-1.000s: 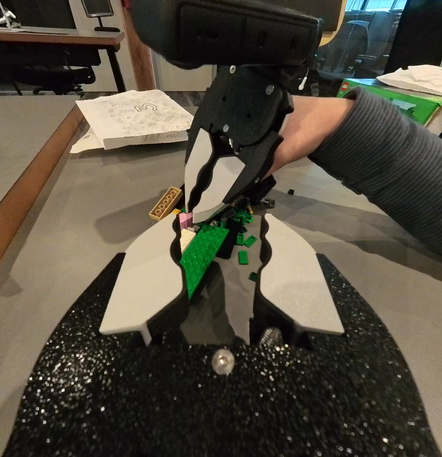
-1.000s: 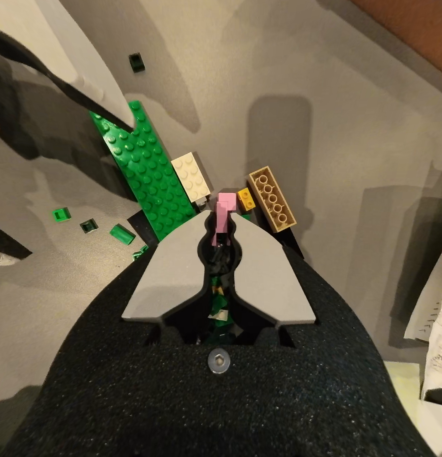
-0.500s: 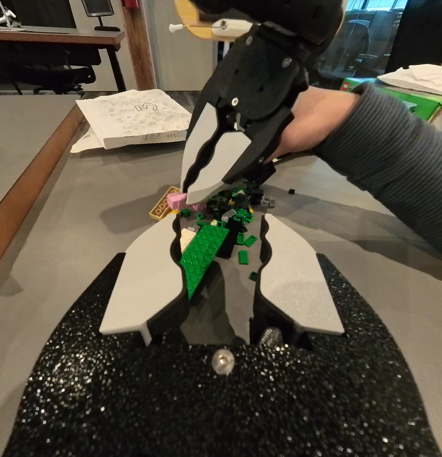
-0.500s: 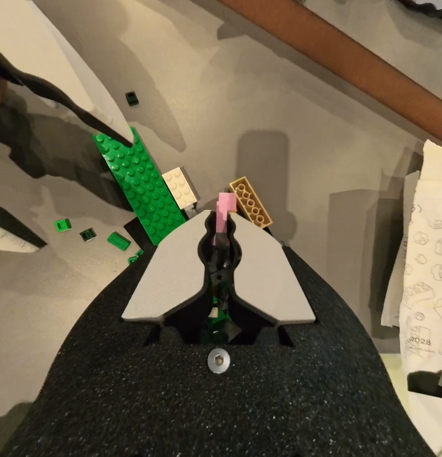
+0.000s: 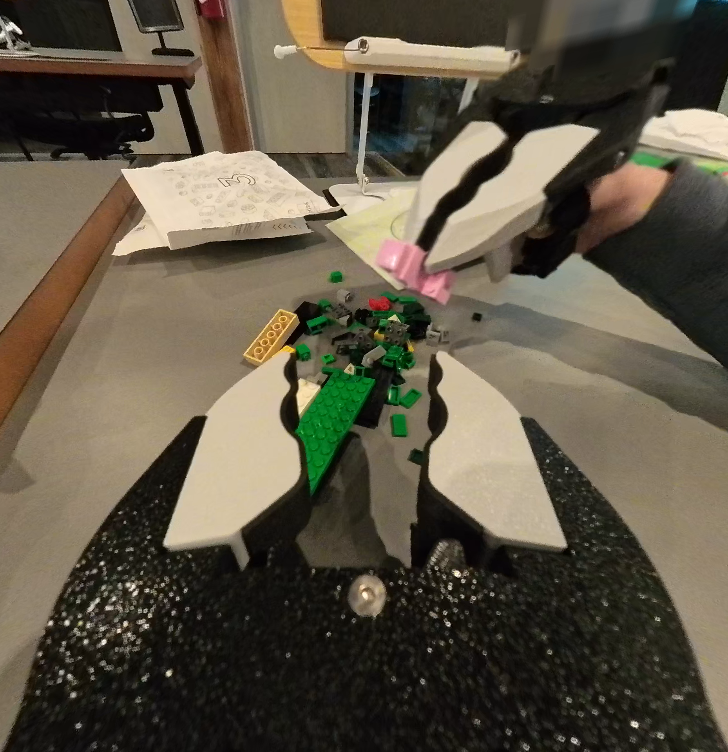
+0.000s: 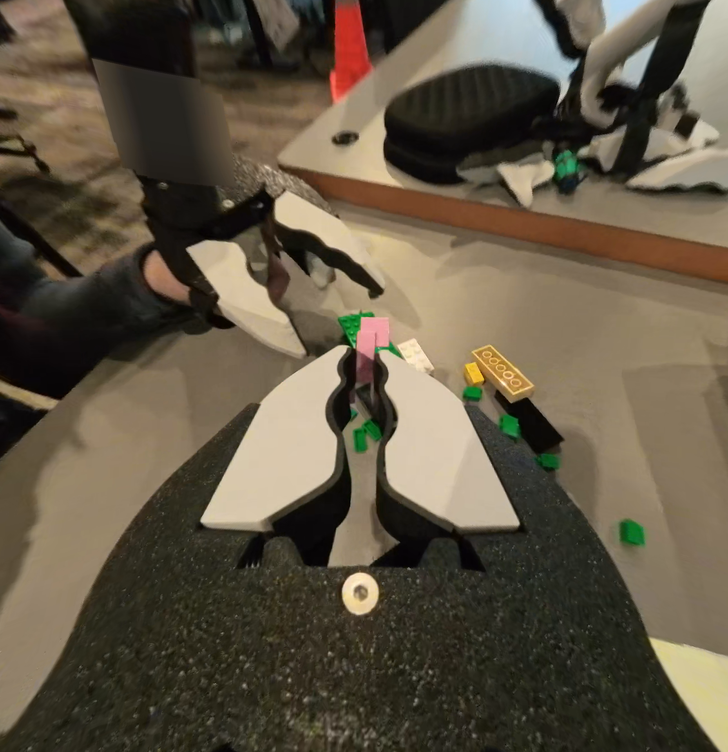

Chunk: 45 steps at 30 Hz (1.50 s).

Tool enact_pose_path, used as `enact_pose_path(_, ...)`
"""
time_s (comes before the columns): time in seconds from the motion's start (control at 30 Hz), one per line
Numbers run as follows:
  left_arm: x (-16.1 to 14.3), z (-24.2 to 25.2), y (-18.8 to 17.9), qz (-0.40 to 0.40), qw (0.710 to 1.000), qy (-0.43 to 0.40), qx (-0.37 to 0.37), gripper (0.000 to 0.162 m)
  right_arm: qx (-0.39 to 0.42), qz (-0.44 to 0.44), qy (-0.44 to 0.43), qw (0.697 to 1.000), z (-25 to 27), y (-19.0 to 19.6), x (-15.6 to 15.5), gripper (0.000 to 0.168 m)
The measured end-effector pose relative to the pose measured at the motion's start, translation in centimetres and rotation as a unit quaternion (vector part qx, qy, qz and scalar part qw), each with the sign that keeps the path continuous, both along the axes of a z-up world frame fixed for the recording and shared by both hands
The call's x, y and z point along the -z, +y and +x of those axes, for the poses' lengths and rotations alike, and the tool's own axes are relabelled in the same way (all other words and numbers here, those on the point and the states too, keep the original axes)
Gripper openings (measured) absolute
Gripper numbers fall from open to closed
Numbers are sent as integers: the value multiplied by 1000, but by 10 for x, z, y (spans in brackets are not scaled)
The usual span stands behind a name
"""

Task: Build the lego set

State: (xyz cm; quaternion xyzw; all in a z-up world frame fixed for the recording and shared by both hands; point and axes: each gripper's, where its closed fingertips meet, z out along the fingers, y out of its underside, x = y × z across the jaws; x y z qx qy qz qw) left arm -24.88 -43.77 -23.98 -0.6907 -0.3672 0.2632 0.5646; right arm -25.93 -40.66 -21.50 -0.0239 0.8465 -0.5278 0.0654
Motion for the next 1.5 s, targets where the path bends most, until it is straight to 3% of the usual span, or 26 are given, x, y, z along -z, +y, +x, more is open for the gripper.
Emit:
enact_pose_path(0.13, -1, 1, 3, 2, 1000, 3, 9, 62, 73, -80, 75, 991, 1, 22, -6, 8)
enact_pose_path(0.27, -3, 4, 8, 4, 1000, 9, 25, 62, 177, -61, 176, 966, 1, 46, 7, 8)
enact_pose_path(0.4, -10, 15, 26, 57, 994, -8, 90, 60, 216, -41, 311, 925, 18, 54, 14, 8)
enact_pose_path(0.57, -12, 30, 48, 96, 981, -42, 165, 57, 206, 1, 503, 840, 37, 49, 16, 8)
enact_pose_path(0.87, -22, 40, 59, 132, 968, -38, 209, 42, 180, -12, 520, 835, 51, 36, 18, 8)
enact_pose_path(1.03, -10, 42, 64, 106, 968, -65, 218, 40, 168, -9, 527, 833, 56, 32, 21, 8)
enact_pose_path(1.2, -8, 44, 66, 105, 965, -74, 228, 22, 163, -11, 530, 832, 58, 30, 21, 8)
enact_pose_path(1.5, -6, 47, 67, 101, 963, -78, 239, 17, 163, -15, 525, 835, 58, 31, 22, 8)
